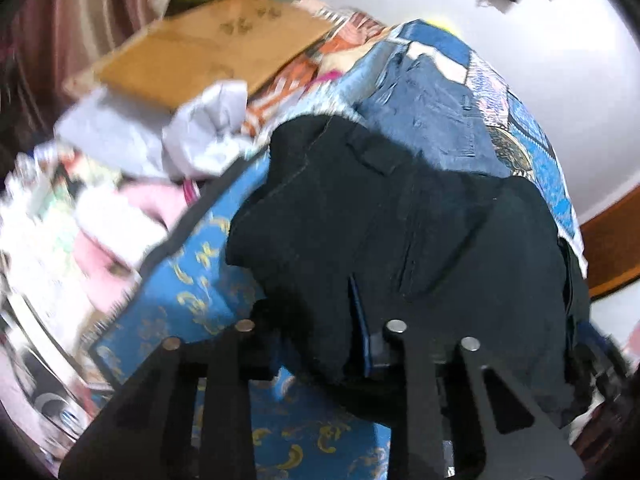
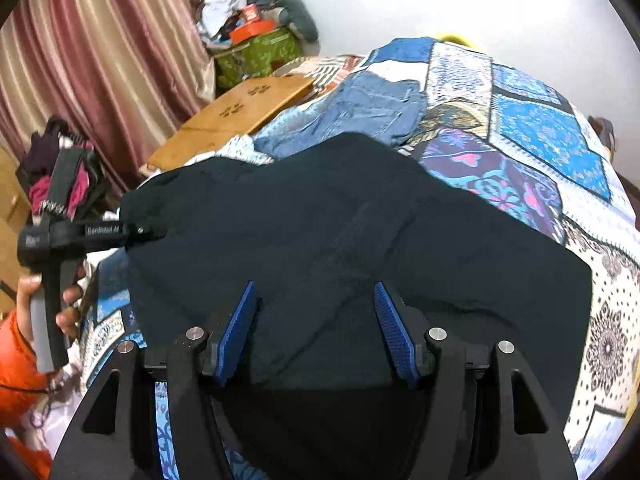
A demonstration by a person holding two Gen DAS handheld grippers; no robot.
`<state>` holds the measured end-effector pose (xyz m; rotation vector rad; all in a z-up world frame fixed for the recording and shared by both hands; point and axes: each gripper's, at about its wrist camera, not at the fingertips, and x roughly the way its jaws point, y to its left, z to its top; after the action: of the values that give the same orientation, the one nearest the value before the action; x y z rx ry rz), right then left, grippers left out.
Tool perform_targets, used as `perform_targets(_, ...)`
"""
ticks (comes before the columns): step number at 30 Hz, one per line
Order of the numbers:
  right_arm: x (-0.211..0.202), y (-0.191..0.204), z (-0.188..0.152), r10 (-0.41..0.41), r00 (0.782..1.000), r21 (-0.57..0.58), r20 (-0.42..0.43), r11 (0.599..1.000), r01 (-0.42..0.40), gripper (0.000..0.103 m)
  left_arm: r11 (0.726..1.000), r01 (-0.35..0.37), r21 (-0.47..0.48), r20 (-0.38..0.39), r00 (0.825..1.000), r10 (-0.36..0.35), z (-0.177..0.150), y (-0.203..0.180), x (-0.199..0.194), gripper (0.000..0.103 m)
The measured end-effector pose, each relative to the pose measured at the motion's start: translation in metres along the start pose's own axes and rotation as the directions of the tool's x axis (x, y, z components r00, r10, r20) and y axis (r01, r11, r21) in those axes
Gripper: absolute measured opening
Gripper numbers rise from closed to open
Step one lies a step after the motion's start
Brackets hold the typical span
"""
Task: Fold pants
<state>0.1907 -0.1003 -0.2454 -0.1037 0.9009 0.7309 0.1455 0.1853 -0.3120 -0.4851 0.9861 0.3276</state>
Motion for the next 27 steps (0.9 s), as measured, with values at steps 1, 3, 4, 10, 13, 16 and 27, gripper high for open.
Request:
perform_targets(1,-0.007,-0.005,0.001,-0.006,1.0,0.015,0.019,1.0,0.005,0.059,1.0,-0.009,0.027,0.021,1.0,0.008,0.002,-0.005,-0.006,0.023)
perform_targets(3,-0.017,-0.013,0.001,-0.021,0.999,0.034,0.043,0.999,0.02,0.059,0.998,-0.014,0.062,0.055,0.998,0.01,0.007,-0.011,-0.017,0.022)
perform_targets(4,-0.025,-0.018,0.002,-0.037,0.997,0.046,0.061,0.998,0.034,0.059,0.997,-0.011,0.077,0.074,0.997,0.006,0.01,-0.016,-0.025,0.022)
perform_targets(10,-0.065,-0.053,-0.009,-0.129,0.984,0.127,0.121,0.985,0.114,0.059,0.984,0.052,0.17,0.2,0.976,-0.086,0.031,-0.061,-0.079,0.022)
perform_targets(13,-0.081,-0.076,-0.023,-0.182,0.975,0.18,0.124,0.971,0.158,0.059,0.968,0.089,0.236,0.231,0.962,-0.145,0.036,-0.088,-0.098,0.021)
perform_targets(16,-0.095,-0.097,-0.042,-0.229,0.968,0.234,0.107,0.952,0.199,0.059,0.944,0.129,0.303,0.249,0.946,-0.209,0.039,-0.117,-0.116,0.02)
perform_targets(27,-0.103,-0.141,-0.1,-0.321,0.947,0.336,-0.002,0.892,0.303,0.059,0.835,0.277,0.475,0.165,0.904,-0.394,0.032,-0.214,-0.133,0.018)
